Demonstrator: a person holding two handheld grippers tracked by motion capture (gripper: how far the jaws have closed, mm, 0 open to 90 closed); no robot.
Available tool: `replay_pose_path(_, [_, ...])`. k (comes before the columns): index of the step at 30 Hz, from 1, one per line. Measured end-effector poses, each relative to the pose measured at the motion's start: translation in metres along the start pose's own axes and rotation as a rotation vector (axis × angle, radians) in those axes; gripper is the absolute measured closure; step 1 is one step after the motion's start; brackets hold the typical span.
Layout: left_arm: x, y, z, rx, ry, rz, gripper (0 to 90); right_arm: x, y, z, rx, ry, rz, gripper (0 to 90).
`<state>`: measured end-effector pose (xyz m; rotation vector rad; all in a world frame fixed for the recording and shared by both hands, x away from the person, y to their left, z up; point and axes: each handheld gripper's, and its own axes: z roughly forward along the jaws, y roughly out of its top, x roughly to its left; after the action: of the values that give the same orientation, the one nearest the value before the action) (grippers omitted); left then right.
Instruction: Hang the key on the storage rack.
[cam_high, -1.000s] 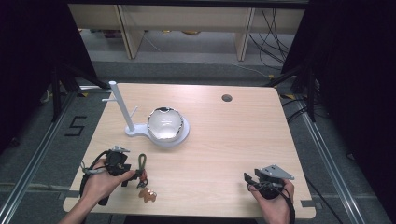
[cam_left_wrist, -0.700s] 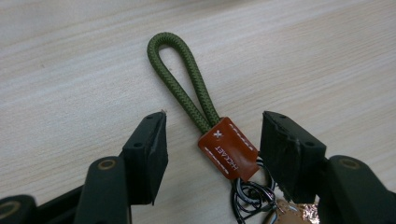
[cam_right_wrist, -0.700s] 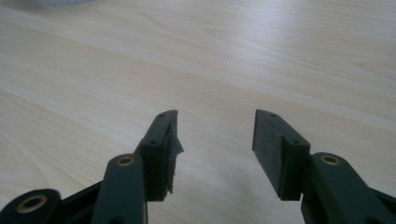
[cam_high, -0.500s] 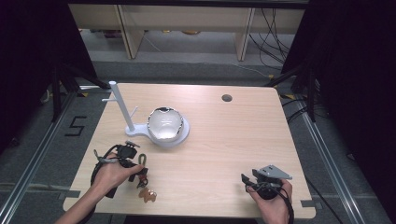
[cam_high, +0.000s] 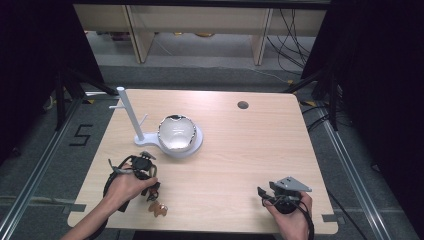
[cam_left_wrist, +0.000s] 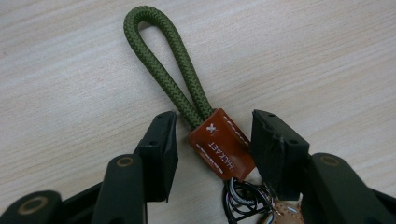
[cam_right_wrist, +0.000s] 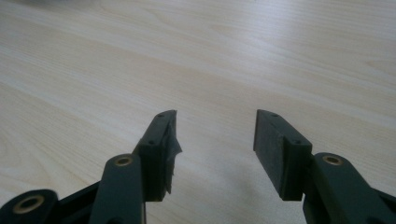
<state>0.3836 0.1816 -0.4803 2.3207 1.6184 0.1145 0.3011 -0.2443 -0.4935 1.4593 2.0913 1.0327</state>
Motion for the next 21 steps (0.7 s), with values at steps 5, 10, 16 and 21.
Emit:
replay_pose_path(5, [-0.0031, 0.0024, 0.0015, 0.002, 0.001, 0.009, 49.3, -0.0019, 0.0007, 0.0010, -0.007, 0.002, -0.030, 49.3])
replay_pose_path(10, [-0.0046, 0.0020, 0.0049, 0.024, 0.012, -0.003, 48.2, -0.0018, 0.0014, 0.0008, -0.012, 0.000, -0.036, 49.3])
replay_pose_path(16, [-0.0056, -0.0009, 0.0063, 0.000, 0.031, 0.051, 56.9, -0.0003, 0.0017, 0.0008, -0.012, 0.013, -0.037, 49.2])
replay_pose_path(21, [-0.0025, -0.0015, 0.0030, 0.040, 0.022, 0.121, 58.0, -0.0002, 0.0013, 0.0008, -0.010, 0.016, -0.038, 49.2])
